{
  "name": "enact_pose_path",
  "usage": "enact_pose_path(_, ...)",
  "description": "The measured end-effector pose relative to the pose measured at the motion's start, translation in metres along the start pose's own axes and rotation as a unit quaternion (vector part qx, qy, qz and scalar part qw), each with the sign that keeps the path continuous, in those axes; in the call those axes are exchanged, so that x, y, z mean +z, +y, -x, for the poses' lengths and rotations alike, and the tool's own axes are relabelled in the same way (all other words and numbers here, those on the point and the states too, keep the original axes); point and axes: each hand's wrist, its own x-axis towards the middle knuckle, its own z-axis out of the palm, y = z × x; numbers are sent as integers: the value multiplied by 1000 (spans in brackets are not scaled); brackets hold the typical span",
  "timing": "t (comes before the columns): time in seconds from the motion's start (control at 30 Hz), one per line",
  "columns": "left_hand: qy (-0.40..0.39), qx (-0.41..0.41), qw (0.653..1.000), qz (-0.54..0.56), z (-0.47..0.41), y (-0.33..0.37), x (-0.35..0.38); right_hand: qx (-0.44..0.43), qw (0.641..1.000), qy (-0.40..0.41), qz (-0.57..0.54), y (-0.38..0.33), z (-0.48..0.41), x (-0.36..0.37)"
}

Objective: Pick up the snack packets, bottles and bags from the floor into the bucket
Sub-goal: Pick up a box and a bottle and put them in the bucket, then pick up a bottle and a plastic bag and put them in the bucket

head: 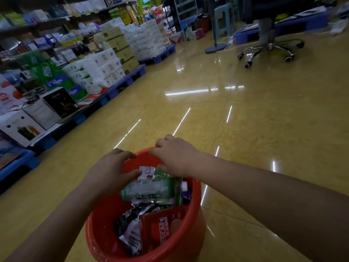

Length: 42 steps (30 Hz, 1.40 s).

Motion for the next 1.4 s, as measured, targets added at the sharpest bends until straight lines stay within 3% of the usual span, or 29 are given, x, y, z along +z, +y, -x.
enact_pose_path(0.4, 83, 85, 991, 56, -30, 62, -1, 108, 994, 11, 4, 50, 54, -25)
enact_pose_path(0.67, 46, 143, 986, 67, -61, 134, -26, 243, 970, -24, -21, 84, 129, -53)
enact_pose_path(1.0, -24, 256, 965, 51, -61, 246, -142, 447, 889, -88, -55, 74, 265, -187)
enact_pose_path(1.4, -111, 424, 898, 39, 1, 389, -310, 664, 739, -95, -70, -10, 399, -402)
